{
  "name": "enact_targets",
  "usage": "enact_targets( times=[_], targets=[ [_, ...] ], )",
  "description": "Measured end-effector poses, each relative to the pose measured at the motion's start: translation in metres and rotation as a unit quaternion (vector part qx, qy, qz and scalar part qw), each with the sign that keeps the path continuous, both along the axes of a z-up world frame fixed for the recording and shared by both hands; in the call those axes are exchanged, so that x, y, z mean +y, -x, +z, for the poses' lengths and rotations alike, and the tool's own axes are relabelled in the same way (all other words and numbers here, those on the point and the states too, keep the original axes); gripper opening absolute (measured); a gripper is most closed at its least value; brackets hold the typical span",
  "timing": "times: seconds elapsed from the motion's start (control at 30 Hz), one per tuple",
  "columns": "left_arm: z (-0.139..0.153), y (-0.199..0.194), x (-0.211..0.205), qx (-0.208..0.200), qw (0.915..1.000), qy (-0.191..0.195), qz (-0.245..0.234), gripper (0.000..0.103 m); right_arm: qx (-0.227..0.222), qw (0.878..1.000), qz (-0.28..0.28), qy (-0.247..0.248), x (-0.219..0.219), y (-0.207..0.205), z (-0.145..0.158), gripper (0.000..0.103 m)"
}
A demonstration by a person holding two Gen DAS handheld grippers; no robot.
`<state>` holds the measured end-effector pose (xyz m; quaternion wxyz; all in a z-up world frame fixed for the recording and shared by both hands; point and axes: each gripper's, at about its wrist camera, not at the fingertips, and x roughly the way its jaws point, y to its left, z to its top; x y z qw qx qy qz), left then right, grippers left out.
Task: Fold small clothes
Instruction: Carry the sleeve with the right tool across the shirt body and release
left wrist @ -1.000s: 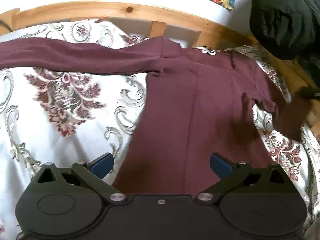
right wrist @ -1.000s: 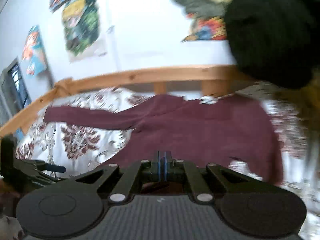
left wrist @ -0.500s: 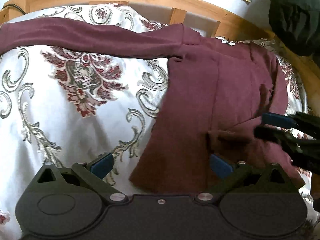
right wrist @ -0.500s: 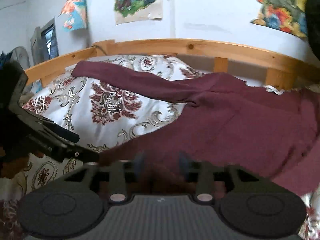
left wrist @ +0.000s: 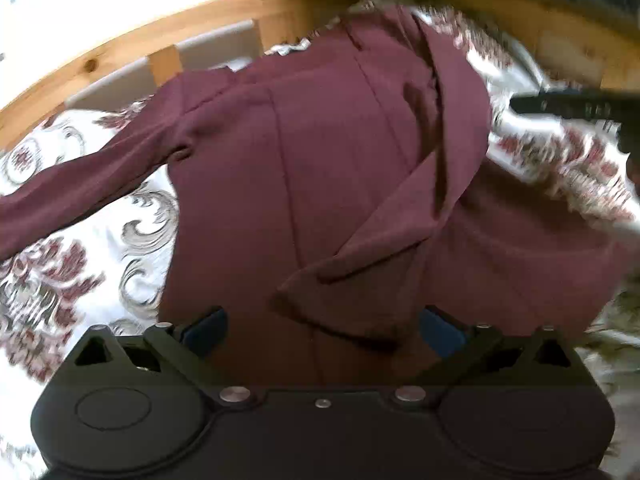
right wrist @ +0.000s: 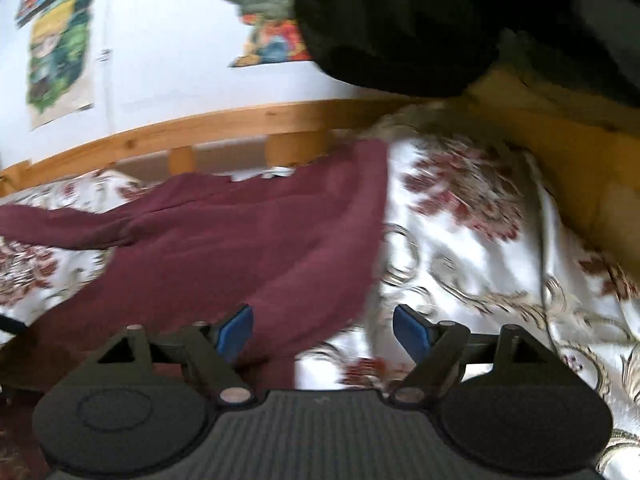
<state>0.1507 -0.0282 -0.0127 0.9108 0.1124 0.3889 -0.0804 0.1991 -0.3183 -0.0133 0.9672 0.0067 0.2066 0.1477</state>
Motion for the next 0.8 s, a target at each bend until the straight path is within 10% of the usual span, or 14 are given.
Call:
enact_targets(
  times=[0.23,0.4,0.47,0.53,0.8],
  targets=[
    [-0.005,-0.039,0.024,0.012,0.9929,0.099,0.065,0.085,-0.015,1.000,-0.012,-0.011,-0.019,-0.045,0.008,0.076],
    [-0.010,-0.055,0.018,0.025,0.9964,0.073,0.036,0.081,-0.038,0.997,0.018,0.060,0.003,-0.116,0.038,0.075],
    [-0.010,-0.056,0.018,0.023,0.9968,0.069,0.034,0.080,-0.038,0.995,0.013,0.090,0.013,-0.142,0.047,0.061],
    [-0.011,-0.058,0.022,0.021,0.9958,0.079,0.040,0.075,-0.008,0.993,0.015,0.117,0.021,-0.166,0.052,0.006],
    [-0.008,-0.058,0.046,0.024,0.9903,0.118,0.069,0.031,-0.004,0.999,-0.031,0.039,0.024,-0.202,0.085,0.006]
  ],
)
